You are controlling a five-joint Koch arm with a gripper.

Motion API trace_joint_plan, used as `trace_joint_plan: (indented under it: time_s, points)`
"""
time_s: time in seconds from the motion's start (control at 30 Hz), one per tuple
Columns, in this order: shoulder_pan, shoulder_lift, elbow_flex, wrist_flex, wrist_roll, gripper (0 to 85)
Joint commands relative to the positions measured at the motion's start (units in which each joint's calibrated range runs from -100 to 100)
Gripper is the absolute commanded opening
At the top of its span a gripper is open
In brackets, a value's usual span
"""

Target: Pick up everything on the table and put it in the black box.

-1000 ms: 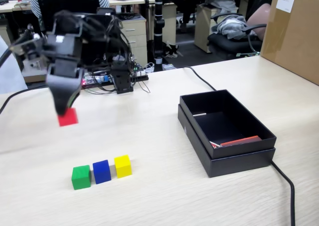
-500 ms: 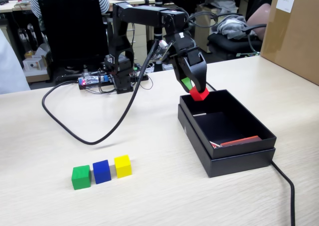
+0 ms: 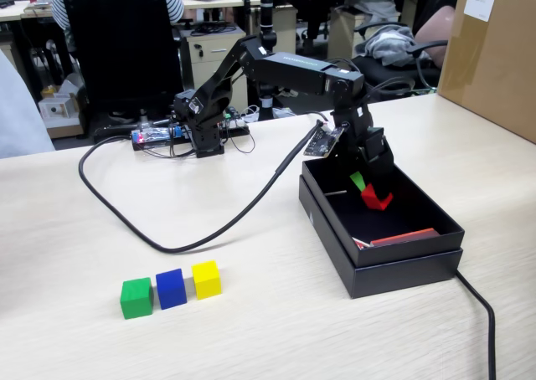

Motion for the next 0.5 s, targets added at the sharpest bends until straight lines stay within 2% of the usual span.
trace_joint_plan:
  time_s: [0.0,0.1,0.2,0.33,0.43,0.47]
  points:
    - [0.4,-1.2,3.2,-2.3,0.1,27.9]
    - [-0.5,-8.6,0.3,-3.0,0.2,39.4]
    - [-3.6,-26.0,-3.6,-3.0,-0.6,39.5]
    - [-11.6,-46.8,-4.2,-3.0,-4.2,41.5]
    - [-18.5,-52.4,-6.9,-3.0,-7.8,41.9]
    - [-20.3,-52.5,-8.4,-3.0,-8.8,44.7]
